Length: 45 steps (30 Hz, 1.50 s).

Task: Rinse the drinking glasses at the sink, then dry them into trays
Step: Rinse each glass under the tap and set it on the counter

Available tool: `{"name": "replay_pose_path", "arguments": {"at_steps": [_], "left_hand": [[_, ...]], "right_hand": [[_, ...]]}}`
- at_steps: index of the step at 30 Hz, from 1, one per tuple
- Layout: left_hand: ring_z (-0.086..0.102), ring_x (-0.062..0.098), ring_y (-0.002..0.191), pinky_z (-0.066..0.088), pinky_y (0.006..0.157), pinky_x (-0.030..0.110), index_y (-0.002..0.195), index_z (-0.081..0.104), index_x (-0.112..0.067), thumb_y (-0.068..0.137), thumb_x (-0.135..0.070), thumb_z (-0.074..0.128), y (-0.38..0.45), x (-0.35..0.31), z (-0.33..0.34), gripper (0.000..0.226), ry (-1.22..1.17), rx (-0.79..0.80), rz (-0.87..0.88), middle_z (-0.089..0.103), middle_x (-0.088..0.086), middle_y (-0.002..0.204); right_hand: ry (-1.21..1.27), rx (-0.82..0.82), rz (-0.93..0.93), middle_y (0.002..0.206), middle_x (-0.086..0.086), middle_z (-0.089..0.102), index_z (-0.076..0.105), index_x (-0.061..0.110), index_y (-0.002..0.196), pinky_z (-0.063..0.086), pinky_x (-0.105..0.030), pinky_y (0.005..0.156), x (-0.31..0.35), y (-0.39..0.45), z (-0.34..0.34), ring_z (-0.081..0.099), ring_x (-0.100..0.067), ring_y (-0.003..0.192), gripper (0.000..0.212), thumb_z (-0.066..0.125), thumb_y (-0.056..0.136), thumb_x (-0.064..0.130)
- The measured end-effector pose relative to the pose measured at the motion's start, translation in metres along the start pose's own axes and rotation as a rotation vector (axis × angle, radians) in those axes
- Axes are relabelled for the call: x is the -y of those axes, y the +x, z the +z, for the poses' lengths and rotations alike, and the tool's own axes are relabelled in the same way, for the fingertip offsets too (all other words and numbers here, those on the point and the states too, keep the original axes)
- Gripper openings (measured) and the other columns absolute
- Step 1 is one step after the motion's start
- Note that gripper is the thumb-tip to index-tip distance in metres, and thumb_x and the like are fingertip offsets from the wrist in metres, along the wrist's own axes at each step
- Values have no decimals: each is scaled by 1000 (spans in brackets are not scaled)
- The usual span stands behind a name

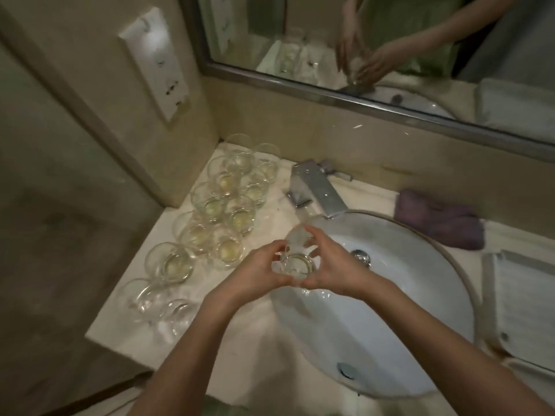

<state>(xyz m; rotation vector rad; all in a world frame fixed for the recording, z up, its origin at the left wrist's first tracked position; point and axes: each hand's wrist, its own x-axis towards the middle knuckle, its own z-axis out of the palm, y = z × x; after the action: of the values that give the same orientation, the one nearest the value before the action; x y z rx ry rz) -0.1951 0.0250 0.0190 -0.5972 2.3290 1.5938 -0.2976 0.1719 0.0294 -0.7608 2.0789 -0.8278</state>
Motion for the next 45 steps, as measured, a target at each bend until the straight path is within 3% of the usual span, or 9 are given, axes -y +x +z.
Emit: {"name": "replay_pose_path", "arguments": {"at_steps": [7,13,17,21,26,29,36,41,45], "left_hand": [[55,18,114,46,96,26,133,42,-9,70,-3,82,76,-2,45,75,53,111,-98,53,7,129],[56,15,91,46,65,6,115,53,-11,74,7,74,117,-12,50,50,65,114,-59,55,-1,107],[55,12,86,47,71,10,121,54,-8,74,3,77,128,-3,46,54,37,121,-91,54,-6,98],[59,15,86,51,92,35,123,54,-14,67,-1,83,121,17,50,64,-77,87,-177,59,2,105],[64,7,87,48,71,7,123,56,-21,71,4,78,116,9,58,63,-175,-17,-113,61,-9,104],[63,14,104,48,79,8,123,60,-17,67,7,78,121,4,56,63,-167,16,-59,62,-5,120],[60,14,117,45,104,31,125,61,-14,74,-1,78,118,24,47,55,-363,74,-187,67,2,120],[65,5,91,45,74,4,123,64,-16,77,-1,74,122,7,55,50,-172,13,-100,64,-6,118],[64,13,92,51,79,20,118,63,-16,73,7,74,123,12,45,52,-179,57,-140,65,-3,108]], "right_hand": [[150,-82,188,124,1,48,40,16,133,47,-17,71,-79,27,-15,55,-13,96,86,89,63,13],[250,-145,270,131,-5,48,30,17,137,51,-34,86,-101,56,-22,57,-21,103,93,88,65,11],[26,-106,215,136,-4,49,26,14,141,46,-28,85,-98,65,-33,55,-22,111,96,86,66,21],[-323,6,119,132,-7,55,29,16,146,45,-29,87,-86,70,-43,56,-27,115,97,84,67,29],[148,-147,208,127,4,53,37,21,136,46,-22,85,-104,59,-34,57,-17,109,92,90,62,23],[354,-358,224,119,5,55,41,21,127,47,-18,83,-107,50,-7,57,-13,104,84,91,60,25],[102,-87,184,111,2,55,52,16,128,43,-24,78,-99,72,-40,56,-15,96,76,88,62,20],[385,-174,244,119,0,62,51,25,124,53,-33,90,-114,64,-33,63,-21,106,77,89,59,7],[231,-263,185,128,1,53,42,18,138,43,-20,85,-99,55,-15,54,-18,114,86,87,65,12]]}}
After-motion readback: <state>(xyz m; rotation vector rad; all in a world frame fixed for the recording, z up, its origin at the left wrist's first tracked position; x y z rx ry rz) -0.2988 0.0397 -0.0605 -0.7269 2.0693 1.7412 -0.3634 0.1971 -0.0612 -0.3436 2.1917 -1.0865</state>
